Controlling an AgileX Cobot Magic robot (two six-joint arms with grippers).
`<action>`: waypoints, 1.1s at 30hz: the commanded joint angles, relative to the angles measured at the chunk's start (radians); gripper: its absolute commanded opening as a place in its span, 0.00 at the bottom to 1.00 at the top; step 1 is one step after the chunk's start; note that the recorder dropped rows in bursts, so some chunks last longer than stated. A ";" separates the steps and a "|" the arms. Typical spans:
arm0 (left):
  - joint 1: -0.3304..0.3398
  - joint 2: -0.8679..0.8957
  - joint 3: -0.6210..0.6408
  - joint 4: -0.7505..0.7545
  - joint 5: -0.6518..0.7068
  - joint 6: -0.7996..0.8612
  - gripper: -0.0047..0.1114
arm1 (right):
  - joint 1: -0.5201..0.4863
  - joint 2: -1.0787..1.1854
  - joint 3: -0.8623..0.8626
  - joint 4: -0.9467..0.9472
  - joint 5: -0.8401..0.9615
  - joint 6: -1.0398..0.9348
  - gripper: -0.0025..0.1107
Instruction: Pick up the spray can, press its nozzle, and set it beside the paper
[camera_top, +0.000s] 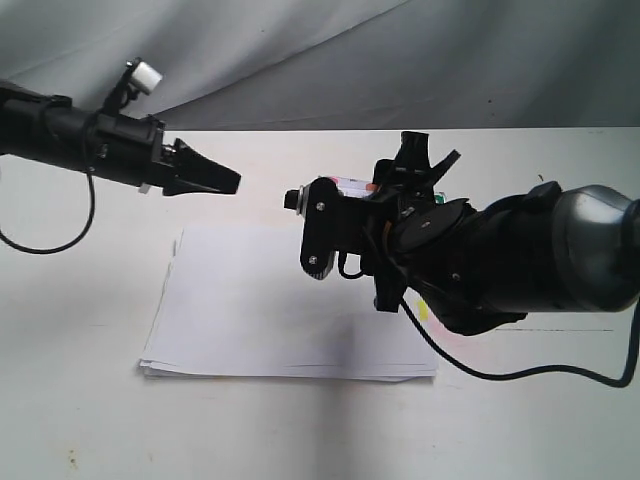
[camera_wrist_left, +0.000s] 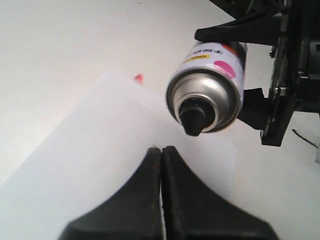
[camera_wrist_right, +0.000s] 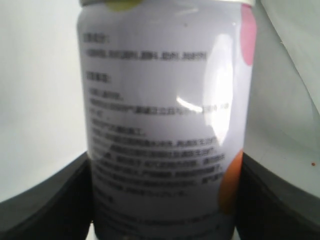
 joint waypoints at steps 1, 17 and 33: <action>0.050 -0.063 0.064 -0.007 0.005 0.003 0.04 | 0.001 -0.015 -0.008 -0.034 0.017 0.001 0.02; 0.055 -0.080 0.098 -0.022 0.005 0.008 0.04 | -0.001 -0.233 -0.010 0.275 0.031 0.084 0.02; 0.055 -0.080 0.098 -0.029 0.005 0.013 0.04 | 0.000 -0.741 0.320 0.444 0.117 0.687 0.02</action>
